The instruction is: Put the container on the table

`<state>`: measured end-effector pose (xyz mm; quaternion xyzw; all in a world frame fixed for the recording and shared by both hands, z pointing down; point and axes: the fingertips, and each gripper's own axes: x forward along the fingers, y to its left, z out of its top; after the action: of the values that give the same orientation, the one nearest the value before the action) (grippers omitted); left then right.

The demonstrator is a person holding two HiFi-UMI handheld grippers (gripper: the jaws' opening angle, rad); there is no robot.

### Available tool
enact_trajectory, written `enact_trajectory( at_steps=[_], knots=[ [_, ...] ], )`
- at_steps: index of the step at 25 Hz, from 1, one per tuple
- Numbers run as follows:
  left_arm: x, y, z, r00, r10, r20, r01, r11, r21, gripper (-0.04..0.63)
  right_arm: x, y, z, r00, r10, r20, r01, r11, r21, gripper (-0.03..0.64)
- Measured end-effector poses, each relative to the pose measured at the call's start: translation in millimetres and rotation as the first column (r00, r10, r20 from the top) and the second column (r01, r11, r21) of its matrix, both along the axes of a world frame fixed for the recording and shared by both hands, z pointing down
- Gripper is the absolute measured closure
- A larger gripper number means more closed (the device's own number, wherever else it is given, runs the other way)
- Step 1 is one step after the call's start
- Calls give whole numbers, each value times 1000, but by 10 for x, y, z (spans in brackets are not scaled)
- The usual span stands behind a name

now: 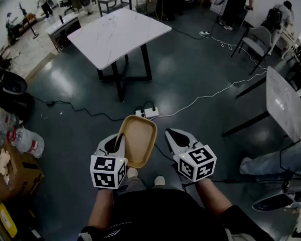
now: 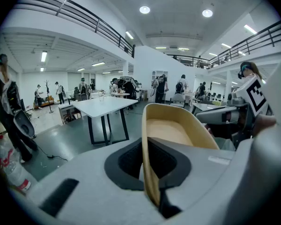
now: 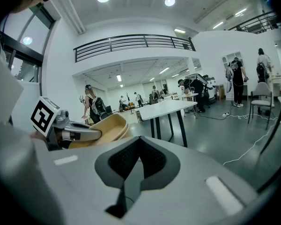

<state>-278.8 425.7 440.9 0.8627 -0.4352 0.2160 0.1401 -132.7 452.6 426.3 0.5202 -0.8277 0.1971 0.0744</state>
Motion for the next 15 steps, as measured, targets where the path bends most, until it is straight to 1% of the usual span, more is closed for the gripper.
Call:
enact_trajectory(
  at_steps=[5, 11, 15],
  knots=[
    [51, 121, 23, 1000, -9, -18, 9, 1000, -16, 588, 70, 91, 3, 1000, 3, 0, -3, 1000, 1, 618],
    [166, 190, 64, 1000, -17, -20, 17, 999, -34, 588, 195, 148, -28, 998, 14, 55, -14, 1000, 4, 618],
    [285, 212, 60, 1000, -22, -22, 22, 999, -31, 588, 302, 210, -52, 999, 0, 54, 0, 1000, 10, 617]
  ],
)
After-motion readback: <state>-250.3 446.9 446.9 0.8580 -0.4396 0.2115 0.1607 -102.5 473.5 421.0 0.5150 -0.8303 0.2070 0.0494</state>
